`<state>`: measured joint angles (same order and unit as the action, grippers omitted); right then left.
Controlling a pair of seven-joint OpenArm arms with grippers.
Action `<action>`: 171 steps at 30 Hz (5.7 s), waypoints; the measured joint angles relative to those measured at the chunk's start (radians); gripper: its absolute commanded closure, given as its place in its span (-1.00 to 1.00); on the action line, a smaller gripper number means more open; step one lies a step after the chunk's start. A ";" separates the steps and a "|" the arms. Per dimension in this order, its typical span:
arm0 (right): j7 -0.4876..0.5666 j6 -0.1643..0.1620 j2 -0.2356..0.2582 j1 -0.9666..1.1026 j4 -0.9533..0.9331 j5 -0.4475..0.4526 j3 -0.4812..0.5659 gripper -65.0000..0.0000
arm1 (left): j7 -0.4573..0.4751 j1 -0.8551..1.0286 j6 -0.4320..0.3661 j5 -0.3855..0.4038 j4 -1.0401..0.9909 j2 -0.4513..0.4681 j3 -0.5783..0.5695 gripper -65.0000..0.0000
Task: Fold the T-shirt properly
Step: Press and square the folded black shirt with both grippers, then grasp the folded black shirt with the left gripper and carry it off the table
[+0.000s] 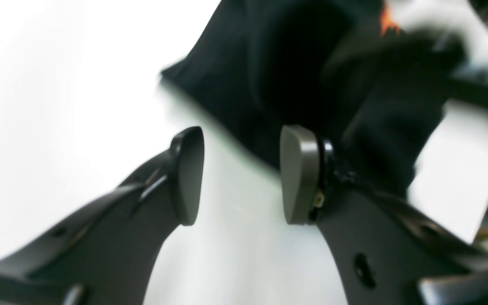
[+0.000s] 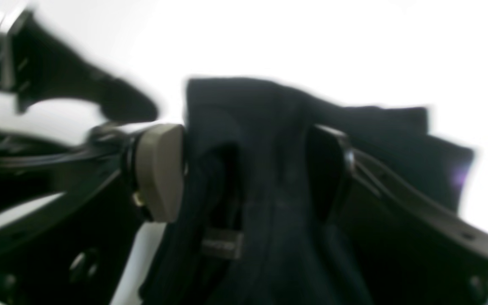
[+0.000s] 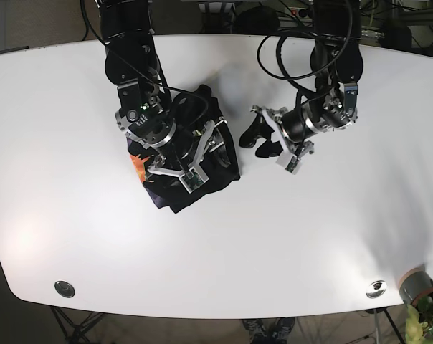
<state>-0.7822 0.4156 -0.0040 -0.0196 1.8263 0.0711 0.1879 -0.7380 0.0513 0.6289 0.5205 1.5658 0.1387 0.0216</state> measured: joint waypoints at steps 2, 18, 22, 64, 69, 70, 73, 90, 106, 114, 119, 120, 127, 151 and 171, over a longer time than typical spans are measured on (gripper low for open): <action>0.002 0.003 0.001 0.010 0.031 0.004 -0.021 -0.30 | -0.001 0.017 0.000 0.008 0.021 0.034 0.019 0.18; 0.005 0.000 -0.013 -0.077 -0.077 -0.013 -0.185 0.46 | 0.002 0.023 -0.001 0.004 0.110 0.117 0.052 0.18; 0.006 0.003 -0.016 -0.163 -0.191 -0.013 -0.190 0.76 | 0.011 -0.041 -0.004 0.005 0.128 0.089 -0.071 0.18; 0.404 0.005 0.097 -0.254 -0.730 0.012 -0.254 0.77 | 0.287 -0.173 -0.116 -0.141 -0.319 -0.012 -0.411 0.18; 0.405 0.015 0.113 -0.247 -0.727 0.016 -0.253 0.78 | 0.282 -0.217 -0.116 -0.143 -0.337 0.024 -0.411 0.18; 0.406 0.022 0.115 -0.241 -0.721 0.015 -0.253 0.78 | 0.278 -0.229 -0.116 -0.146 -0.346 0.029 -0.409 0.18; 0.404 0.038 0.118 -0.204 -0.678 0.015 -0.254 0.78 | 0.267 -0.274 -0.117 -0.153 -0.382 0.043 -0.413 0.17; 0.401 0.038 0.098 0.054 -0.412 0.013 -0.250 0.78 | 0.206 -0.480 -0.150 -0.207 -0.517 0.057 -0.470 0.18; 0.269 0.007 0.034 0.156 -0.254 0.004 -0.060 0.78 | 0.269 -0.547 -0.155 -0.210 -0.516 0.060 -0.469 0.17; 0.173 -0.012 0.012 0.161 -0.126 -0.005 -0.046 0.78 | 0.265 -0.549 -0.154 -0.209 -0.454 0.086 -0.471 0.17; 0.142 0.004 0.016 0.158 -0.041 0.076 -0.109 0.76 | 0.264 -0.545 -0.182 -0.210 -0.362 0.106 -0.465 0.15; 0.124 0.010 0.027 0.155 -0.028 0.117 -0.133 0.76 | 0.267 -0.534 -0.212 -0.210 -0.339 0.103 -0.465 0.13; 0.020 0.033 0.117 0.106 -0.023 0.325 -0.278 0.76 | 0.263 -0.412 -0.612 -0.207 -0.232 0.049 -0.477 -0.50; 0.018 0.037 0.165 0.098 -0.074 0.397 -0.308 0.76 | 0.675 -0.108 -0.935 -0.721 -0.420 -0.255 -0.464 -0.57; 0.018 0.037 0.165 0.072 -0.073 0.404 -0.308 0.77 | 0.653 -0.024 -0.457 -0.181 -0.349 0.197 -0.253 -0.56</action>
<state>-0.7643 0.4530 0.1608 0.0528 1.7531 0.4755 -0.1200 -0.0849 0.0269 0.1719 0.3397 1.2171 0.3359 -0.2317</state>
